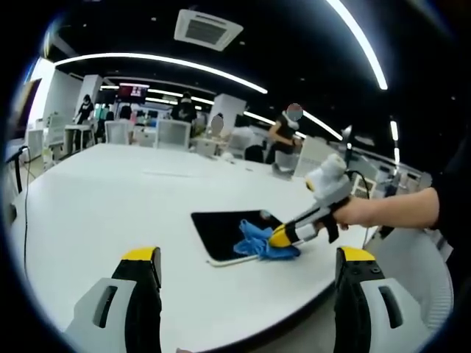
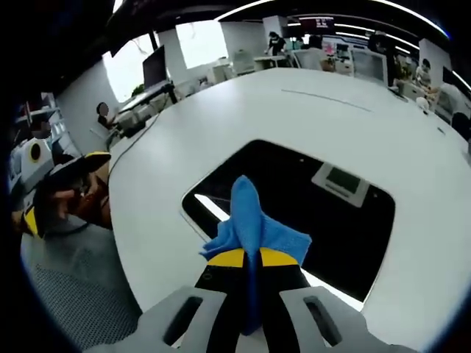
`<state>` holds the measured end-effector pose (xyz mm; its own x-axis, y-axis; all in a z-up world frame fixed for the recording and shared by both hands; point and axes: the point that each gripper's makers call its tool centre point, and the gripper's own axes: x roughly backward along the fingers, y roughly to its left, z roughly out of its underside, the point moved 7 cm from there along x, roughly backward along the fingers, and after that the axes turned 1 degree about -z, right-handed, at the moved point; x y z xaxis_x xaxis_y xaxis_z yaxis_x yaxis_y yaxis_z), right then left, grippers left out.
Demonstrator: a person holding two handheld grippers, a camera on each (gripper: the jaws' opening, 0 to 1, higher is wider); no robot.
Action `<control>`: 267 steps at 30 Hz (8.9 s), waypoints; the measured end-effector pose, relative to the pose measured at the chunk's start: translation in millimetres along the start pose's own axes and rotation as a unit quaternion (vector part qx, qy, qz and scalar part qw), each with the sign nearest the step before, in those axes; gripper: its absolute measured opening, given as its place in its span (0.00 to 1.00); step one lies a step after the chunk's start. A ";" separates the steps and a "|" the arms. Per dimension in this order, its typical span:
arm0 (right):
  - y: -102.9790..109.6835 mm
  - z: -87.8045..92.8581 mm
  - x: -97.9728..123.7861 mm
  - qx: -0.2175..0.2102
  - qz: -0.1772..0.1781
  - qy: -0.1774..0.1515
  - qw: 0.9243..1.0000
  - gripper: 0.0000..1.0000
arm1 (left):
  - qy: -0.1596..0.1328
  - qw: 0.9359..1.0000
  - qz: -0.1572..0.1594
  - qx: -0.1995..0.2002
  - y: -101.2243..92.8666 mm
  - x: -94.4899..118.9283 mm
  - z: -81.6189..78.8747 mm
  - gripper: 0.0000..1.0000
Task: Wipe the mirror surface with the cleaning cloth until all visible marks leave the cleaned area.
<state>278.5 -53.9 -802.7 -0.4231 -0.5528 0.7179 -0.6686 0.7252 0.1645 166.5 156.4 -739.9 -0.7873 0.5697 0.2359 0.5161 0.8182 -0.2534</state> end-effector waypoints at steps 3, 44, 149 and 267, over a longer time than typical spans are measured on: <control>0.9 0.9 0.4 -0.009 0.004 -0.004 1.000 0.00 | -0.002 1.000 -0.003 0.001 0.9 0.4 -0.1 0.99; -27.2 -33.8 -28.6 0.038 0.067 -0.036 0.996 0.00 | 0.021 1.000 0.001 0.003 -0.1 -0.2 4.3 0.99; -84.8 -50.6 -29.4 -0.038 0.096 -0.054 0.993 0.00 | -0.007 1.000 -0.008 0.002 2.7 2.0 -0.7 0.99; -37.0 18.6 21.8 -0.083 0.044 -0.050 0.994 0.00 | 0.021 1.000 -0.014 -0.003 1.2 0.6 5.2 0.99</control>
<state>282.6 -100.5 -805.7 -0.5392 -0.5160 0.6656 -0.5191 0.8260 0.2197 164.9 157.3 -745.0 -0.7868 0.5494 0.2813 0.4966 0.8341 -0.2400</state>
